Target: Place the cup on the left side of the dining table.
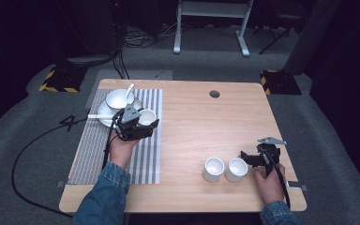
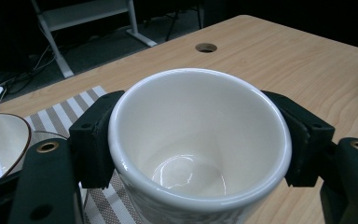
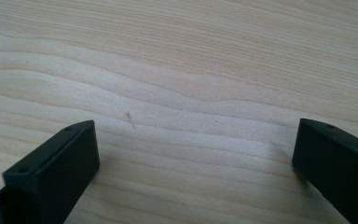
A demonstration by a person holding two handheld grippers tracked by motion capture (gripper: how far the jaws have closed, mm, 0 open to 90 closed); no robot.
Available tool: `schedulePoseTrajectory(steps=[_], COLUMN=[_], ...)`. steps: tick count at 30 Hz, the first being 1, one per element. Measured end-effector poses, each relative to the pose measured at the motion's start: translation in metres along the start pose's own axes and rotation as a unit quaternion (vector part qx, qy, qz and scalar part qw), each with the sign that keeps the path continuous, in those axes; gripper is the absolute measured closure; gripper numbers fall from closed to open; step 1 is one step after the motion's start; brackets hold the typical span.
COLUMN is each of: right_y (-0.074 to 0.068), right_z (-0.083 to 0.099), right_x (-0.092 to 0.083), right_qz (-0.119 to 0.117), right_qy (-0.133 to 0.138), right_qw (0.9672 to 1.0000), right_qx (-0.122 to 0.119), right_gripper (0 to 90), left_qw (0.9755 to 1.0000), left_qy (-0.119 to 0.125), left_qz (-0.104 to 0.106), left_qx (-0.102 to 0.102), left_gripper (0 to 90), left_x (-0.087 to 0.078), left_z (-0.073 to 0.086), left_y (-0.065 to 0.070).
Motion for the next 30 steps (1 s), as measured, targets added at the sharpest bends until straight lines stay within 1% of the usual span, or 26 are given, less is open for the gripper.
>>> schedulePoseTrajectory(steps=[3,6,8,9,11,16,21,23,25,30], right_y=[0.0,0.0,0.0,0.0,0.0,0.0,0.0,0.0,0.0,0.0], right_z=[0.0,0.0,0.0,0.0,0.0,0.0,0.0,0.0,0.0,0.0], right_x=[0.0,0.0,0.0,0.0,0.0,0.0,0.0,0.0,0.0,0.0], right_qz=[0.0,0.0,0.0,0.0,0.0,0.0,0.0,0.0,0.0,0.0], right_qy=[0.0,0.0,-0.001,0.0,0.0,0.0,0.0,0.0,0.0,0.0], right_qw=[1.0,1.0,1.0,1.0,1.0,1.0,1.0,1.0,1.0,1.0], right_qx=[0.0,0.0,0.0,0.0,0.0,0.0,0.0,0.0,0.0,0.0], right_gripper=[0.4,0.4,0.4,0.4,0.4,0.4,0.4,0.4,0.4,0.4], left_qw=[1.0,0.9997,0.9993,0.9989,0.9982,0.9967,0.9942,0.9933,0.9929,0.9927], left_qy=[0.0,-0.005,-0.011,-0.013,-0.019,-0.035,-0.059,-0.068,-0.071,-0.076], left_qz=[-0.002,-0.012,-0.018,-0.025,-0.031,-0.036,-0.044,-0.047,-0.049,-0.047], left_qx=[-0.007,-0.023,-0.029,-0.038,-0.047,-0.063,-0.079,-0.081,-0.082,-0.081], left_gripper=[27.4,27.4,27.4,27.4,27.4,27.4,27.4,27.4,27.4,27.3], left_x=[0.004,0.01,0.012,0.013,0.016,0.025,0.031,0.033,0.036,0.042], left_z=[0.002,0.008,0.011,0.014,0.019,0.03,0.041,0.045,0.048,0.051], left_y=[-0.005,-0.015,-0.02,-0.023,-0.028,-0.036,-0.042,-0.044,-0.045,-0.046])
Point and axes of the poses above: each handheld gripper's, and its own axes: x roughly forward along the jaws, z roughly out of its underside, y roughly to its right, the point moved 3 cm from there along x, roughly forward along the jaws, and after that the axes turned 9 degrees about z, right-handed, at the moved point
